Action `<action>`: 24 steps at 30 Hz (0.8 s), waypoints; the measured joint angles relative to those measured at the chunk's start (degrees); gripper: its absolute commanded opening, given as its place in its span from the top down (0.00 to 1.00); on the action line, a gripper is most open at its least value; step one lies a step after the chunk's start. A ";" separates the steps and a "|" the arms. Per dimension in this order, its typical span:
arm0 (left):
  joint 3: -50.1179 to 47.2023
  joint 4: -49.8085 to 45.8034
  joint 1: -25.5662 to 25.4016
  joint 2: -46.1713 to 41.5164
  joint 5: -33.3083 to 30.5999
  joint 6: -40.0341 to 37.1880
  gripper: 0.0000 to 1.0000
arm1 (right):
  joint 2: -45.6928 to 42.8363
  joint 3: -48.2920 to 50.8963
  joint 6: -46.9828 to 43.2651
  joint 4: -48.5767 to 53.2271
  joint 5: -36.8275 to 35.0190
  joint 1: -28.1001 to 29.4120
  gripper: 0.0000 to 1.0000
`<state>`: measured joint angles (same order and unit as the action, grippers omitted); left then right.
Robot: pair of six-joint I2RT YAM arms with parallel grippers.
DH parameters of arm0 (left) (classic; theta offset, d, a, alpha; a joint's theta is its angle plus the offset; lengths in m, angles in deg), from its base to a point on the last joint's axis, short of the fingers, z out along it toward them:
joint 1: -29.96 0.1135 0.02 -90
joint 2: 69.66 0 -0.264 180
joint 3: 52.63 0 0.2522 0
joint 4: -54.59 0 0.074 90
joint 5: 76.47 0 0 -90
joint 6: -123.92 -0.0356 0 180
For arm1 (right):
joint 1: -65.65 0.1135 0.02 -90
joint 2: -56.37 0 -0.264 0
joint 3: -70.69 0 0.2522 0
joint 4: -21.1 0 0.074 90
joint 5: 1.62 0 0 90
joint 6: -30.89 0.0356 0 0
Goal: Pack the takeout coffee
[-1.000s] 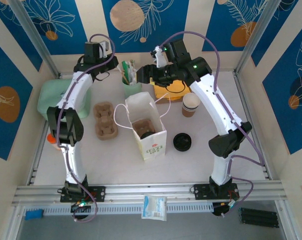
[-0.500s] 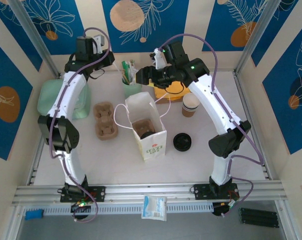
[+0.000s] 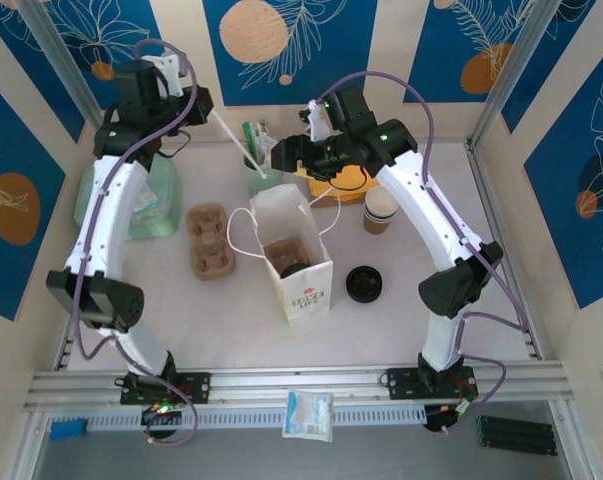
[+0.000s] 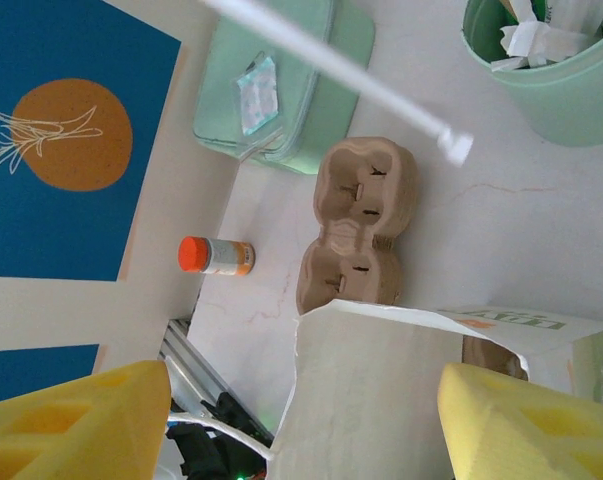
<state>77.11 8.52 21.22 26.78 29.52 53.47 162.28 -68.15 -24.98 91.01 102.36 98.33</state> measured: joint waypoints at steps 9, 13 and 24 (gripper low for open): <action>0.00 -2.01 0.00 -10.14 1.05 0.52 1.00 | -6.12 4.24 0.63 -1.09 -0.33 0.31 0.29; -1.20 -2.27 0.00 -14.43 2.89 2.64 1.00 | -9.77 6.80 0.85 -1.51 -0.55 -0.22 0.29; -8.09 0.74 -0.46 -23.10 9.97 11.76 1.00 | -21.35 15.56 1.16 -1.77 -1.20 -4.04 0.28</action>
<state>69.02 9.26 20.77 3.68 39.48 65.23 140.92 -52.59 -23.82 89.23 101.16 94.29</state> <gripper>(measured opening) 0.057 0.716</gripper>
